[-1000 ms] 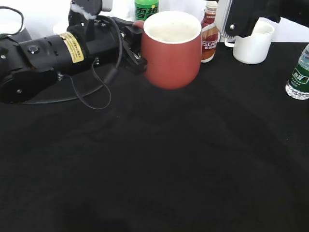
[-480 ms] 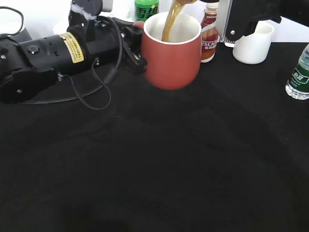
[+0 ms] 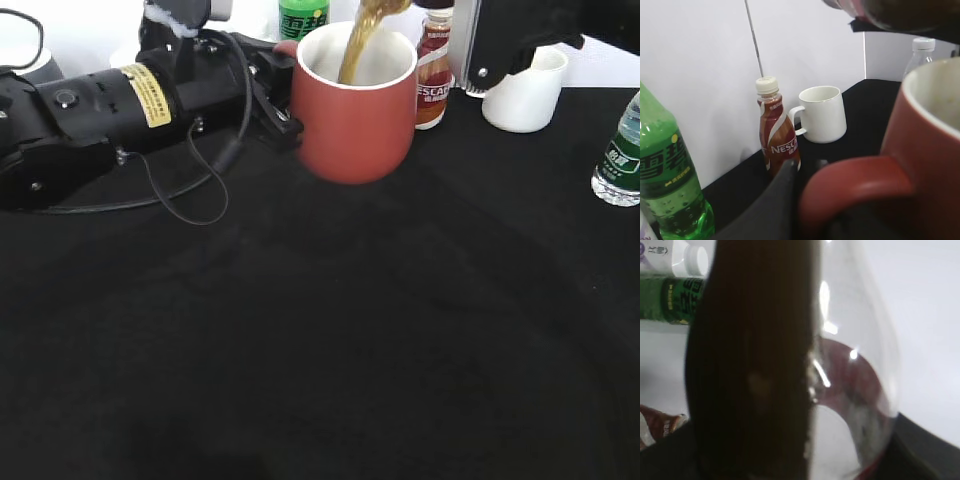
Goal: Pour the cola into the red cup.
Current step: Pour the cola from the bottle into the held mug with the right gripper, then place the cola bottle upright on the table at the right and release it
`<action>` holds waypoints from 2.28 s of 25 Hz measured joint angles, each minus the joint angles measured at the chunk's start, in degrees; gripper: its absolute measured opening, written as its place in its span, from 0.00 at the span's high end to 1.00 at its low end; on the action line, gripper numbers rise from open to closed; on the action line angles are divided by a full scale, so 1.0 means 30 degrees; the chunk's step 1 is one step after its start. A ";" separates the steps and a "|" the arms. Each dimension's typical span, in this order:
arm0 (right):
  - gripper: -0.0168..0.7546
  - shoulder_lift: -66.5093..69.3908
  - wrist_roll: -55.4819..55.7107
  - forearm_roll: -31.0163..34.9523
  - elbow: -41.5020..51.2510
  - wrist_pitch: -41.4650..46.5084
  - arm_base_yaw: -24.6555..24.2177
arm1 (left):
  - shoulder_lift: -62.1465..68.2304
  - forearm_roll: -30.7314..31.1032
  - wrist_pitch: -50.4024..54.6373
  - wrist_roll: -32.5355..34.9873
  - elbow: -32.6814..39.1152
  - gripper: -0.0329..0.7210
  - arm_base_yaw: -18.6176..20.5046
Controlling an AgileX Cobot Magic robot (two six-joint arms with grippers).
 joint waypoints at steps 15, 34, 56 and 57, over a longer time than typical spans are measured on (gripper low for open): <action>0.35 0.0000 0.4137 0.1516 0.0000 0.0007 0.0000 | 0.0000 -0.0035 0.0026 0.0017 0.0000 0.86 0.0000; 0.35 -0.0023 2.5299 0.1634 -0.0017 -0.0032 0.0000 | 0.3050 -0.3739 -0.4781 0.2260 0.3039 0.86 0.9410; 0.35 0.3158 2.5141 0.6387 -0.0017 -0.1538 0.0000 | -0.1840 -0.4653 -0.3986 0.3033 0.8925 0.51 0.9352; 0.35 0.4102 2.4945 0.6482 -0.0017 -0.2519 0.0000 | -0.3278 -0.4588 -0.3966 0.3033 0.9527 0.51 0.9126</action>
